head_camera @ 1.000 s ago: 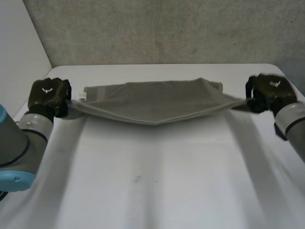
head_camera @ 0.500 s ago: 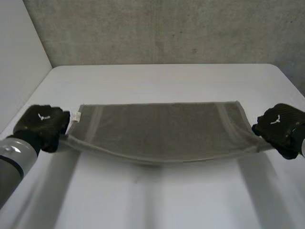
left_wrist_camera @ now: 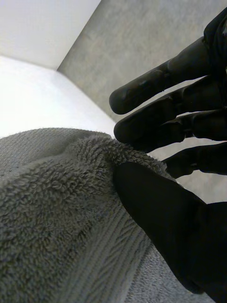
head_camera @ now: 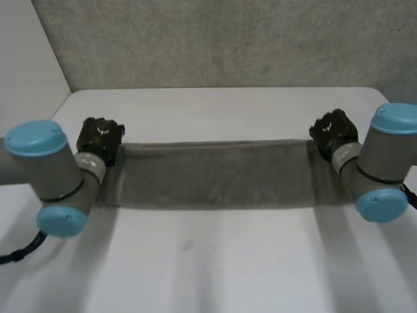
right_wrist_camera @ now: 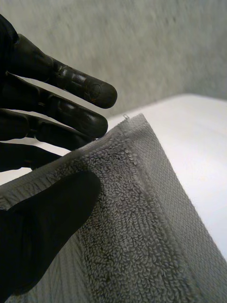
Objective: Fold the towel.
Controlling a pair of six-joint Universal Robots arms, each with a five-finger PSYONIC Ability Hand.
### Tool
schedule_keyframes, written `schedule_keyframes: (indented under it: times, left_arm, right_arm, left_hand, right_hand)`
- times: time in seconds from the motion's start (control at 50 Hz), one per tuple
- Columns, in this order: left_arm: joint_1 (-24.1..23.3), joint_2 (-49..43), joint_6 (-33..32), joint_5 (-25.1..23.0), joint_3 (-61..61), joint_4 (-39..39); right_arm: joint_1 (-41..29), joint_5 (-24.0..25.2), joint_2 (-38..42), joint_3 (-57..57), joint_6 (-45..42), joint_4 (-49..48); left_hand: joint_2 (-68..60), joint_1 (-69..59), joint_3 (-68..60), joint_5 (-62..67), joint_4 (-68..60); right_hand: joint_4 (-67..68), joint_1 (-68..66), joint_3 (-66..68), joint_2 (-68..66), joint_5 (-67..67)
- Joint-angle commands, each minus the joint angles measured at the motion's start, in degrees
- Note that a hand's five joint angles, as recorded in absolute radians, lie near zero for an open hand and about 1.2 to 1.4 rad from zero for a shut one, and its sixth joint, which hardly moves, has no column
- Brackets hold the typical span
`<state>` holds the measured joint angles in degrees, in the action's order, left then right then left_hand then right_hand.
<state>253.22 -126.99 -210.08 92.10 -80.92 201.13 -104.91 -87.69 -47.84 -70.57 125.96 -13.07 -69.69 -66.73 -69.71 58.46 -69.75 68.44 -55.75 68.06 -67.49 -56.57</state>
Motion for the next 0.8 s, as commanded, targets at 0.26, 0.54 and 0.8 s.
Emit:
schedule_keyframes:
  times: [0.26,0.54,0.8]
  left_arm:
    - [-2.4,-16.3,-2.8,1.4,21.9,-1.4]
    - [-3.0,-1.1,-0.2,1.9,5.6,-1.1]
    - [-2.7,18.1,17.5,1.5,-15.8,2.3]
  right_arm:
    - [-1.5,1.6,12.1,11.3,1.4,-9.4]
    - [-0.9,2.2,-9.8,-5.9,17.1,-3.7]
    - [4.5,3.8,-17.1,-13.2,23.3,16.1]
  left_hand:
    - [59.6,56.7,59.7,-58.4,59.7]
    - [59.7,56.7,59.7,-58.5,59.7]
    - [59.7,56.7,59.7,-58.5,59.7]
  right_hand:
    - [-58.4,45.7,-58.1,57.5,56.6]
    - [-58.4,45.7,-58.1,57.5,56.6]
    - [-47.1,34.4,-46.7,46.2,45.2]
